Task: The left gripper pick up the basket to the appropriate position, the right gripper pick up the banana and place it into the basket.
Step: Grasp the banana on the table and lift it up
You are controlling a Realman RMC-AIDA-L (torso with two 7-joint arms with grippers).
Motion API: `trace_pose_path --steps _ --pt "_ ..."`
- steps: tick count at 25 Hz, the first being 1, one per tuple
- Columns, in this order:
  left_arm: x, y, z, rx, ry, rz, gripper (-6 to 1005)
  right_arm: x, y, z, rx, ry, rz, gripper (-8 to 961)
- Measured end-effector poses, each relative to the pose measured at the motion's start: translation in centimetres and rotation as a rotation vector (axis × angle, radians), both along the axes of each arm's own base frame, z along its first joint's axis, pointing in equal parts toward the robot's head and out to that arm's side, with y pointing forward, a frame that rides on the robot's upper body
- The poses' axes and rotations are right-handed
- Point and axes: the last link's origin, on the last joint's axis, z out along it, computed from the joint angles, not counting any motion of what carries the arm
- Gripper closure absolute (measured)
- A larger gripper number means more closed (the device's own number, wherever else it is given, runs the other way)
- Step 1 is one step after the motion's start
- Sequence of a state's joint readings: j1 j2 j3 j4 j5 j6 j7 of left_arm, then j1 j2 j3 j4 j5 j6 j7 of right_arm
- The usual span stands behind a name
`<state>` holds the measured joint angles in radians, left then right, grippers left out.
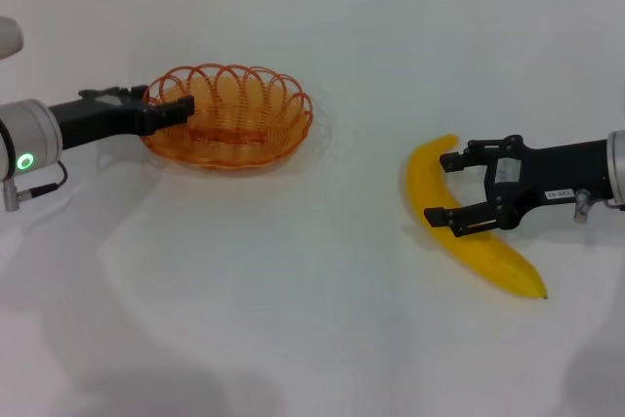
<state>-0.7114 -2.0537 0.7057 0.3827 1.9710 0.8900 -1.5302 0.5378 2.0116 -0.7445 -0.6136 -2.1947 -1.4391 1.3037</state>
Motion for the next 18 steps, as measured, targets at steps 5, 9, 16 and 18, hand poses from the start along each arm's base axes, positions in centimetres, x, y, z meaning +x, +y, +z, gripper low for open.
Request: trace_pose_path --steps 5,9,16,18 --pt "-0.9 -1.0 0.7 0.104 0.005 -0.118 201 -0.2 0.0 -0.2 0.012 0.013 0.004 124" --pt "-1.9 -2.5 1.5 0.156 -0.013 -0.180 200 -0.3 0.2 -0.2 0.029 0.023 0.003 127" --pt "-2.7 -5.8 2.3 0.134 -0.041 -0.302 199 -0.7 0.5 -0.1 0.072 0.066 -0.003 131" --pt "-3.1 -6.9 2.6 0.121 -0.042 -0.323 199 -0.8 0.8 -0.1 0.092 0.068 -0.007 132"
